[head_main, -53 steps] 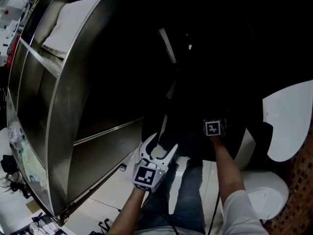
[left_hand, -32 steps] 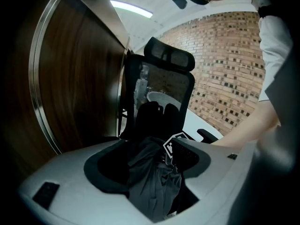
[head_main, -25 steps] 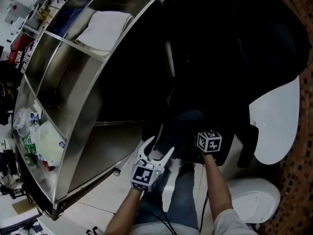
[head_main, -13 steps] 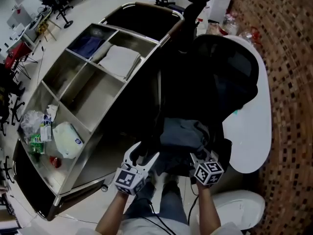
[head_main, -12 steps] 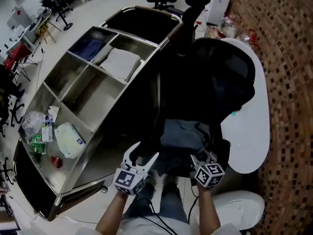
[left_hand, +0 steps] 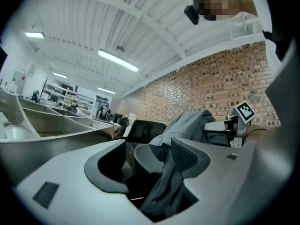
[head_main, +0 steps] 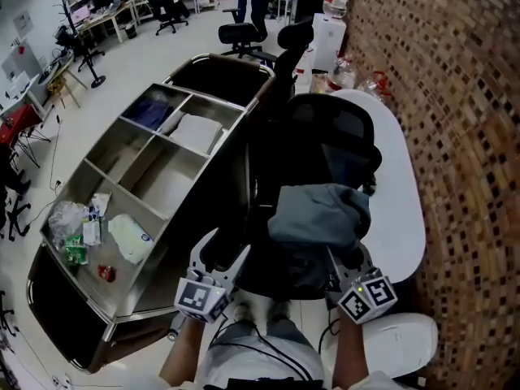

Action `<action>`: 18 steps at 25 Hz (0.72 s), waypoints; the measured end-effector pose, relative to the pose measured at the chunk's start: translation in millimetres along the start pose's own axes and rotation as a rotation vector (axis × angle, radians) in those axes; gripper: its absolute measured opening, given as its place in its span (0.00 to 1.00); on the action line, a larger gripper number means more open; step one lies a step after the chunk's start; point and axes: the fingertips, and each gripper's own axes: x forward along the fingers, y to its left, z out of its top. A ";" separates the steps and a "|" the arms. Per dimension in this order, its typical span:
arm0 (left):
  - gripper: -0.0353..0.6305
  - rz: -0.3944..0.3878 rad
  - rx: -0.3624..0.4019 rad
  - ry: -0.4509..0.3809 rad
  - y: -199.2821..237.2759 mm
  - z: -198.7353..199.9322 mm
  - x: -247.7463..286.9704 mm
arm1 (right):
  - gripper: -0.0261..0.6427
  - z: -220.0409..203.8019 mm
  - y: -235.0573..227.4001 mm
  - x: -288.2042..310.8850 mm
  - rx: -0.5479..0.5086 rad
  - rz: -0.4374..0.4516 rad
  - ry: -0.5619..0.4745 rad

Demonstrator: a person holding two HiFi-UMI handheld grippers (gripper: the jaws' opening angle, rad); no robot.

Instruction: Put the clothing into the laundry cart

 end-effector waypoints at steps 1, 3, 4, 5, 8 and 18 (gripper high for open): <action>0.50 -0.008 0.018 -0.008 -0.9 3.0 -4.0 | 0.27 12.3 6.1 -4.2 -0.008 0.001 -0.024; 0.50 -0.010 0.019 -0.031 -4.4 20.3 -7.8 | 0.27 35.5 17.2 -10.5 -0.027 0.003 -0.074; 0.50 -0.007 0.013 -0.046 -5.6 31.3 -8.6 | 0.27 46.8 22.2 -12.5 -0.036 0.007 -0.100; 0.50 -0.003 0.014 -0.062 -5.4 40.5 -9.6 | 0.27 57.6 26.8 -14.1 -0.046 0.013 -0.125; 0.50 0.001 0.037 -0.100 -4.3 59.3 -15.9 | 0.27 80.5 38.3 -17.8 -0.087 0.024 -0.178; 0.50 0.046 0.095 -0.146 4.2 82.4 -54.4 | 0.27 48.9 74.4 -8.7 -0.089 0.049 -0.134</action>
